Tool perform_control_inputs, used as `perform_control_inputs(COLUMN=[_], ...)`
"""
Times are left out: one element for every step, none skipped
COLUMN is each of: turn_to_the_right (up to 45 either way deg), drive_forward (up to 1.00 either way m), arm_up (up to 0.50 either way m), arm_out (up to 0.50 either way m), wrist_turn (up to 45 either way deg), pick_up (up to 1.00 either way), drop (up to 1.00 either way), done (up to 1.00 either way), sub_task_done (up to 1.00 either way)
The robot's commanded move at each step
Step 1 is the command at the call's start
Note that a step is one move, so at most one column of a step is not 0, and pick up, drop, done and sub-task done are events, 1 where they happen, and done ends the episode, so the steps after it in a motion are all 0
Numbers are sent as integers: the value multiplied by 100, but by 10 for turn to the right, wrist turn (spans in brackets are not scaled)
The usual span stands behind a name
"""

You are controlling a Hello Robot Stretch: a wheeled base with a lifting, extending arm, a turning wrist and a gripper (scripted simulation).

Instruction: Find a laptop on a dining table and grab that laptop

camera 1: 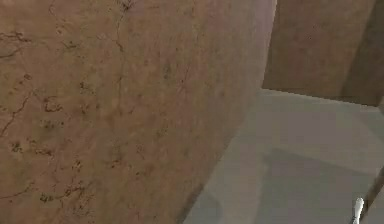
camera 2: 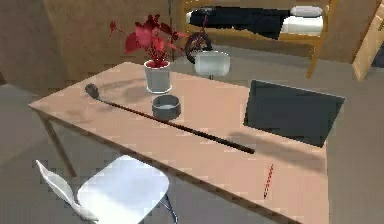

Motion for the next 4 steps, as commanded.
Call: perform_control_inputs(turn_to_the_right=[240, 450, 450, 450], drive_forward=[0, 0, 0, 0], arm_up=[0, 0, 0, 0], arm_out=[0, 0, 0, 0], wrist_turn=[0, 0, 0, 0], pick_up=[0, 0, 0, 0], drop=[0, 0, 0, 0], done=[0, 0, 0, 0], sub_task_done=[0, 0, 0, 0])
